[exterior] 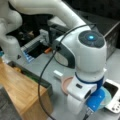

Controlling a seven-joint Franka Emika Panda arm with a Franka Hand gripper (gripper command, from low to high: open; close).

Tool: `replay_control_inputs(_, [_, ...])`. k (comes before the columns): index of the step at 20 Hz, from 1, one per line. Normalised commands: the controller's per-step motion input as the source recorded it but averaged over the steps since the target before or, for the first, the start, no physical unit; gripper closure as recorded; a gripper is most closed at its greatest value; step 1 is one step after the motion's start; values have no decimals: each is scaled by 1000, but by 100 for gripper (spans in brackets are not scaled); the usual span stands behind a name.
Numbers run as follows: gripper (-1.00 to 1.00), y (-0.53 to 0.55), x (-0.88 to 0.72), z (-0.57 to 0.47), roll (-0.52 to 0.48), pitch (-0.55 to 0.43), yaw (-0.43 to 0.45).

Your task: Pick up the pan. Place the pan on the table. Pick up the bowl. Place the bowl on the stove.

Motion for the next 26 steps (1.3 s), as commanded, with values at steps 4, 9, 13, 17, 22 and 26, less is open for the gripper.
replay_control_inputs(4, [100,114,-200,-69,-28,-84,-148])
replay_control_inputs(9, [100,182,-185,-121,-82,-98,-161])
replay_control_inputs(13, [100,325,-156,-155,-153,-115,-129])
replay_control_inputs(17, [100,364,-121,-180,-208,-126,-109])
replay_control_inputs(22, [100,310,-76,-208,-264,-146,-63])
replay_control_inputs(26, [100,198,-62,-184,-274,-136,-7])
